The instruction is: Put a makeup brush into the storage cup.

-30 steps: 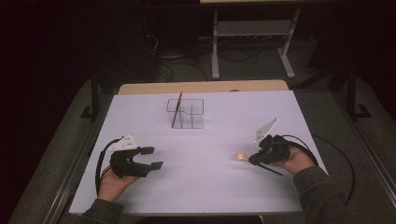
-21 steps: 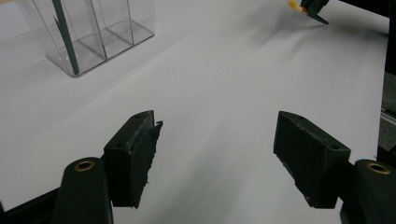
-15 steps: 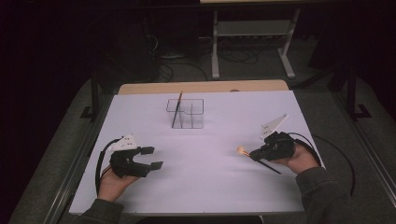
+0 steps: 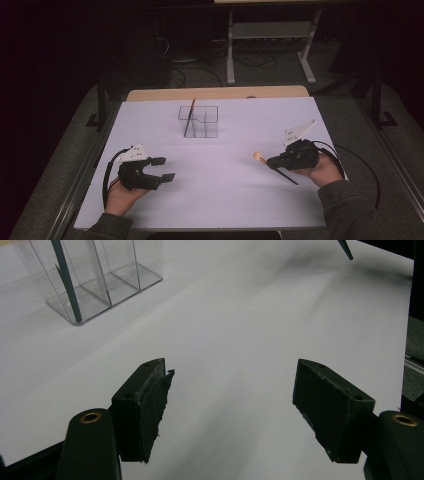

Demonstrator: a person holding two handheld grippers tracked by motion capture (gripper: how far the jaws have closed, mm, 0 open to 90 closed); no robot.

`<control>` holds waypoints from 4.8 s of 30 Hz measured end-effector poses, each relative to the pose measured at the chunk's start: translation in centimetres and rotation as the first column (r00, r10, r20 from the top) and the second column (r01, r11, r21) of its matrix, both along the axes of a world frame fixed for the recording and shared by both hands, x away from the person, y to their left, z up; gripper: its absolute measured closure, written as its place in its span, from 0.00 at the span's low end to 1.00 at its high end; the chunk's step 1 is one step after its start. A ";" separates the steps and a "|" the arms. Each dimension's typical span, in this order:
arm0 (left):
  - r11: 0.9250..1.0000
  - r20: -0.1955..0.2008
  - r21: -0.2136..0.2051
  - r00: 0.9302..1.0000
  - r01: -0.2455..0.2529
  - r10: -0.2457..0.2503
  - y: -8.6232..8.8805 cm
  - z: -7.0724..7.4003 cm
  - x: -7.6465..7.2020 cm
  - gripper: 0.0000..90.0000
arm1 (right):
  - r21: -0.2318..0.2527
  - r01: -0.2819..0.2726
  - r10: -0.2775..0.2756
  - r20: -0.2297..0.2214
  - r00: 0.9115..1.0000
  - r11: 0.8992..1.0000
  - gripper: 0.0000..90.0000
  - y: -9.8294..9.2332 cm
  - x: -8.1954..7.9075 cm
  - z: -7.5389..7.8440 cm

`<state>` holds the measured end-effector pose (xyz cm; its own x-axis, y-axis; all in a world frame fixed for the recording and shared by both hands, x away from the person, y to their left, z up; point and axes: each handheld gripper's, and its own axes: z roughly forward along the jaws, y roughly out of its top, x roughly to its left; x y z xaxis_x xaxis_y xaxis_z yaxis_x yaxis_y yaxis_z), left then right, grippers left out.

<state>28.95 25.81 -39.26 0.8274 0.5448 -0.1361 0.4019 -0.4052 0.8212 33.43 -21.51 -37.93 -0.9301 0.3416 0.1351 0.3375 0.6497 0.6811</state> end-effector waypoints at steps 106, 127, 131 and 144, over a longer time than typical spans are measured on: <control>0.930 -0.058 -0.060 0.929 0.362 -0.365 -9.5 4.5 1.2 0.89 | 0.171 -0.306 0.282 0.149 0.948 0.937 0.93 13.4 -2.3 1.7; 0.931 -0.078 -0.027 0.928 0.363 -0.364 -9.6 6.2 1.3 0.93 | 0.094 -0.298 0.281 0.159 0.946 0.950 0.78 13.8 -2.6 2.5; 0.930 -0.079 -0.002 0.927 0.369 -0.368 -9.8 6.4 1.3 0.93 | 0.080 -0.296 0.281 0.158 0.947 0.952 0.78 13.8 -2.4 2.6; 0.928 -0.082 0.035 0.927 0.371 -0.367 -10.3 6.8 1.3 0.93 | 0.012 -0.308 0.303 0.143 0.942 0.951 0.91 14.9 -2.3 2.8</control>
<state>30.29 15.49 -32.46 0.9599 0.2106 -0.1848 0.2745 -0.5749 0.7708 31.12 -6.66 -35.14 -0.9994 0.0352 0.0048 0.0275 0.6828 0.7301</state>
